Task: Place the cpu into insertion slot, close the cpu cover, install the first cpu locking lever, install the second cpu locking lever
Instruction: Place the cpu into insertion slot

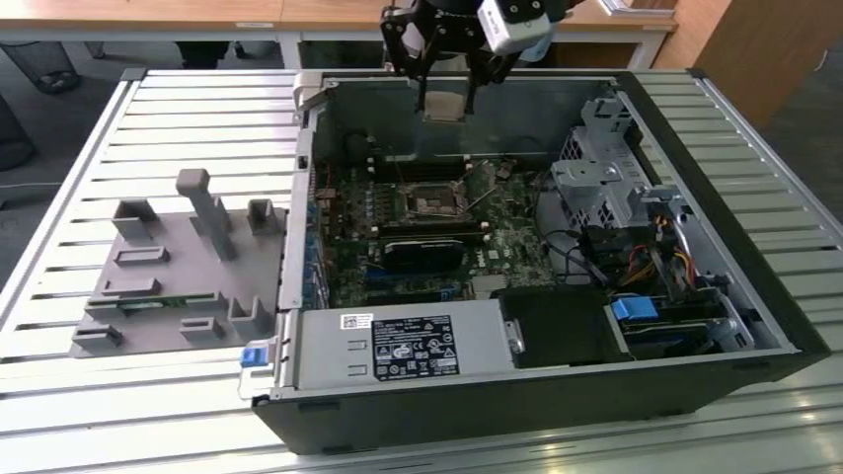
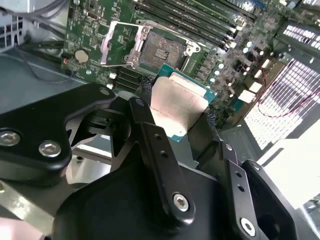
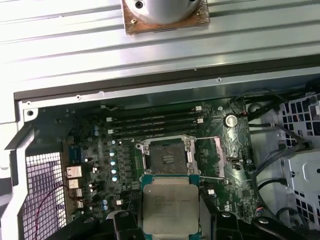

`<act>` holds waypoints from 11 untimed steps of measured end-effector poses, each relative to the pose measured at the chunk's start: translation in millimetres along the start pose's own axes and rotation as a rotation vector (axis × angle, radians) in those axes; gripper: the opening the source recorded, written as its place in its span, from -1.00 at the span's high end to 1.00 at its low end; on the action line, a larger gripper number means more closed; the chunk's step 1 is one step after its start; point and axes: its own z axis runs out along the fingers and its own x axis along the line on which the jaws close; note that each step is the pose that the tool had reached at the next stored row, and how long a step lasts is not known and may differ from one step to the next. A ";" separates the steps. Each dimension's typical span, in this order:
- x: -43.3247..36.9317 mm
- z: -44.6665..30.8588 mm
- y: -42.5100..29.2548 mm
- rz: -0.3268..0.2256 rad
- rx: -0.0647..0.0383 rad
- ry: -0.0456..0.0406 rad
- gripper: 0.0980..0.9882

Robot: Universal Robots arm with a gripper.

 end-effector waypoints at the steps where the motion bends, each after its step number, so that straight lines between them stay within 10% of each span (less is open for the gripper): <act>1: 0.0 0.0 0.0 0.016 0.000 -0.0014 0.01; 11: 0.0 0.4 -0.1 0.169 -0.002 -0.0145 0.01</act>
